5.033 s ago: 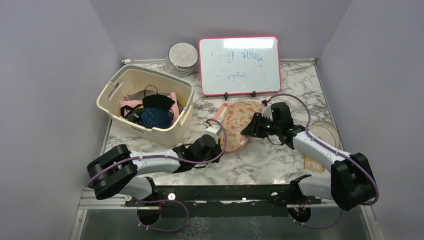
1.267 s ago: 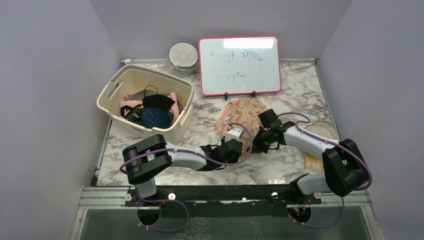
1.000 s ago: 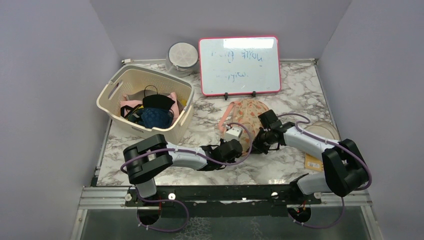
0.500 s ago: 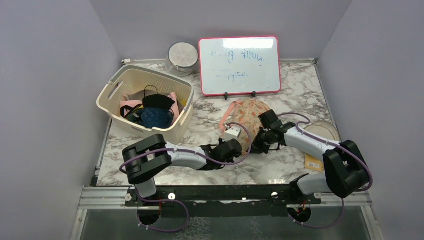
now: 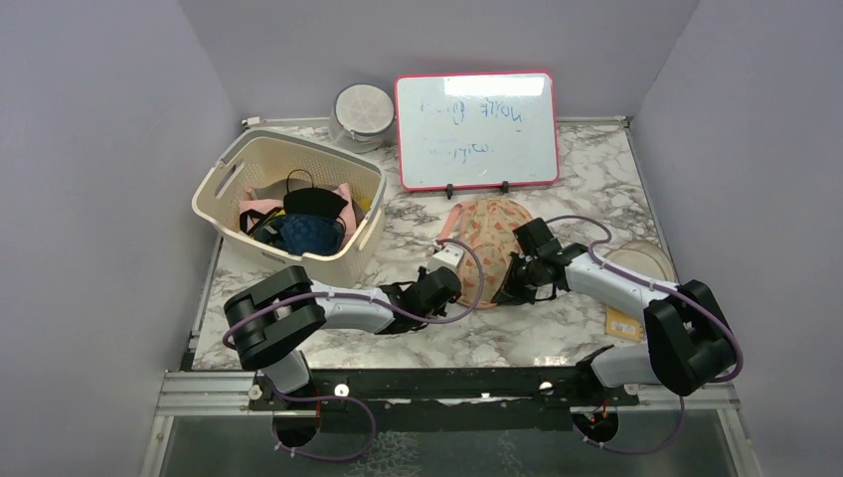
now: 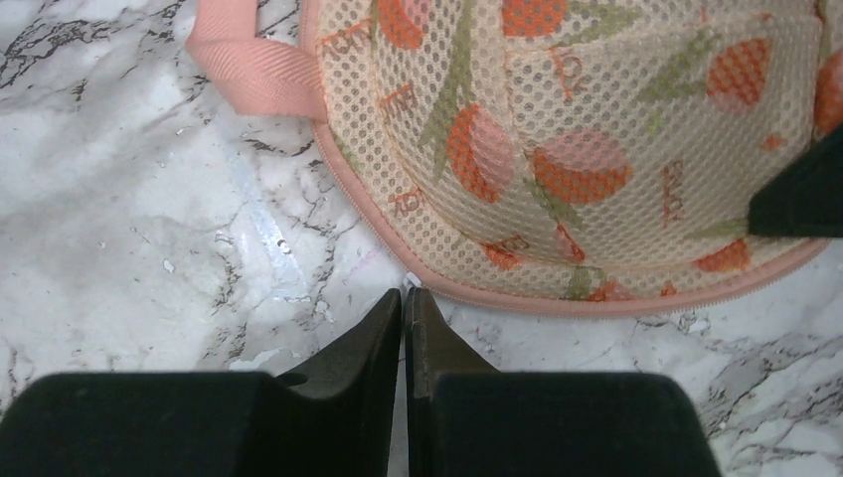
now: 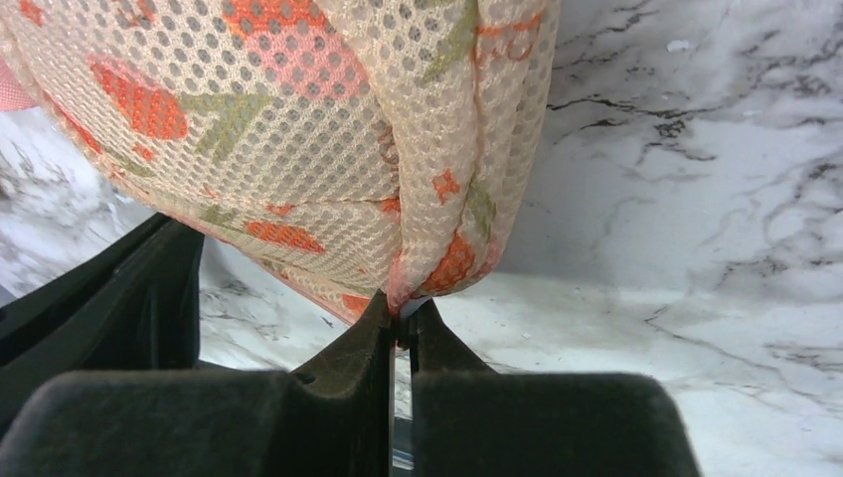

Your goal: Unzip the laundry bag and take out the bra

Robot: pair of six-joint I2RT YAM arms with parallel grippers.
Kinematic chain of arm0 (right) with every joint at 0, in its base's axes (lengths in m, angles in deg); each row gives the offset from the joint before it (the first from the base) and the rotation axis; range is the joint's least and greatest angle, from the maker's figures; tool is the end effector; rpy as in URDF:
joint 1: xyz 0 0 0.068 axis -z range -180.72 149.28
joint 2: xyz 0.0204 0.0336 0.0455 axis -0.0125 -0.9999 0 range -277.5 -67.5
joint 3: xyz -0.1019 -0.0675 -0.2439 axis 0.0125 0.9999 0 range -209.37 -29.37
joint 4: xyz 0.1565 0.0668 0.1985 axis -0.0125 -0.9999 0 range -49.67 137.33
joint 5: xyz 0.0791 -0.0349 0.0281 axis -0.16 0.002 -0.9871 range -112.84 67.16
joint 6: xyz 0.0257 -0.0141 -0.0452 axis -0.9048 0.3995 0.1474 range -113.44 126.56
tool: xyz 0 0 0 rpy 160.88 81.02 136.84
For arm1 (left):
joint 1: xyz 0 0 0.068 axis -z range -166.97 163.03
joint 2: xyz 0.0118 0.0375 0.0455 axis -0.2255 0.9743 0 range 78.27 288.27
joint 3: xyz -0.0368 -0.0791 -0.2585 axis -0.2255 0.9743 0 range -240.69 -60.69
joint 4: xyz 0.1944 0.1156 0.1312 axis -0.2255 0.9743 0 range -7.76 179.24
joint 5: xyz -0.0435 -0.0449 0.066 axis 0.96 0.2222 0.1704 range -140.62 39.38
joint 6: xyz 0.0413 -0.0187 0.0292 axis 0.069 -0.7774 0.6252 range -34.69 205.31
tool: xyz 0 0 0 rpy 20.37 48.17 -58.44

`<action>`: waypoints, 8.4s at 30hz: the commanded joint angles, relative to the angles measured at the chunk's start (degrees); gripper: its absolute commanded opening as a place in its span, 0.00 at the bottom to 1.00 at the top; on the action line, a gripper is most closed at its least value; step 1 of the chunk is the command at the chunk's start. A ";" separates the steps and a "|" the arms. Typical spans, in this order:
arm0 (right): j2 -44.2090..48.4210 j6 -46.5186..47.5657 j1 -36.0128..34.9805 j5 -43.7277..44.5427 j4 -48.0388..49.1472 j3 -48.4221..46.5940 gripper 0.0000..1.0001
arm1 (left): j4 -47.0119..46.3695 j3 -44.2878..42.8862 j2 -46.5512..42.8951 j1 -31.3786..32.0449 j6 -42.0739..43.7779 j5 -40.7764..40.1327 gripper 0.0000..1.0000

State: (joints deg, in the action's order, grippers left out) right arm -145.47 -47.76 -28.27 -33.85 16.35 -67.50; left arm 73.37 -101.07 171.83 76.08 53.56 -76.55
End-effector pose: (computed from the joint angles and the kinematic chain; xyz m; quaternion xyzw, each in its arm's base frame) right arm 0.1984 0.1111 0.1580 0.2117 0.9585 0.1801 0.0632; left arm 0.1531 -0.2667 0.1428 0.1584 0.8883 -0.1384 0.4083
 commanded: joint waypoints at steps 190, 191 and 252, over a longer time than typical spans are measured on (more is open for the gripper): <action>-0.88 28.30 -48.67 42.63 64.41 21.57 0.01 | 15.29 7.64 -35.00 -2.16 14.07 12.25 0.71; -0.42 28.12 -48.67 42.42 64.08 21.79 0.01 | 14.76 8.12 -34.01 -1.47 15.46 11.25 0.70; 1.15 30.81 -21.76 18.58 40.56 10.45 0.01 | 7.50 15.39 -34.55 4.26 18.59 5.26 0.02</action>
State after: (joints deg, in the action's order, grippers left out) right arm -145.15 -21.62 -51.46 -12.29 57.99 -56.34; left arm 78.03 -85.64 137.58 80.36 73.58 -70.00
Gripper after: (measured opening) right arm 0.039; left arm 0.009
